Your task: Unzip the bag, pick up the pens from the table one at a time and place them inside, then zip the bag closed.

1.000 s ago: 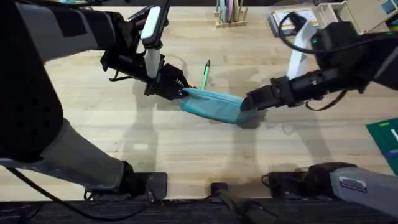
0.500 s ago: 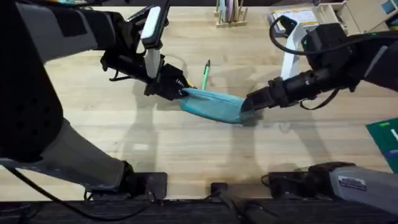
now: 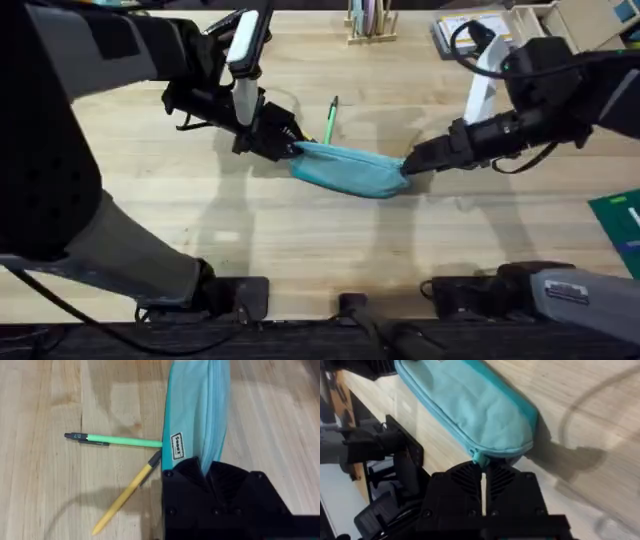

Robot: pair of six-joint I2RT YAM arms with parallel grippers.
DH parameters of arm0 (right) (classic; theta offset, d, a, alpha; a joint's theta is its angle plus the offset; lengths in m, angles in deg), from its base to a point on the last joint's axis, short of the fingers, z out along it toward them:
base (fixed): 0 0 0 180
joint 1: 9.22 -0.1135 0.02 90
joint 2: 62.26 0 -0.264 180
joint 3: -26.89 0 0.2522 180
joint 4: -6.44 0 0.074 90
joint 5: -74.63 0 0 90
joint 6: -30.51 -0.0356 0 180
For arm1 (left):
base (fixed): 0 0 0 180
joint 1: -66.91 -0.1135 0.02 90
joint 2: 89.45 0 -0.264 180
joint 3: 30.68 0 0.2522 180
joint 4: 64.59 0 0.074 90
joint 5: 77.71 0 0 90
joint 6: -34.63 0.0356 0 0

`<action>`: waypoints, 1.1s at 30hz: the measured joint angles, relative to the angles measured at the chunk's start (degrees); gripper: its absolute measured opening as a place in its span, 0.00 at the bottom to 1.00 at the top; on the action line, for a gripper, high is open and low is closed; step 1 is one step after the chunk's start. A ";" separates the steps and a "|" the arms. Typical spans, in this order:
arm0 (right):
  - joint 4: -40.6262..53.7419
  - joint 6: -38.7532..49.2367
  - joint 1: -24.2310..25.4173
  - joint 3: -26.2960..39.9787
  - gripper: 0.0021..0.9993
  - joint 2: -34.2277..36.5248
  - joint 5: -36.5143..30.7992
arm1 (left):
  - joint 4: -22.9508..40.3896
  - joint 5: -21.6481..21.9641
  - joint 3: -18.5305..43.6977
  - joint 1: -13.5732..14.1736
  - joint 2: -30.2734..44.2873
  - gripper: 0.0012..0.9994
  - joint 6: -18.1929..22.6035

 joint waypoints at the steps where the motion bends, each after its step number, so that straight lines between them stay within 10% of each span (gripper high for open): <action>1: 0.03 -0.02 0.31 0.18 0.04 0.00 0.03 | -0.02 0.00 0.00 0.00 -0.02 0.04 0.00; 20: -1.01 0.00 0.01 4.18 0.03 -7.02 -1.81 | -0.02 -0.07 0.02 0.00 -0.02 0.04 0.00; 33: -17.35 -5.99 -17.23 4.21 0.03 -6.85 -3.95 | -0.04 0.13 0.02 -0.27 0.00 0.04 0.00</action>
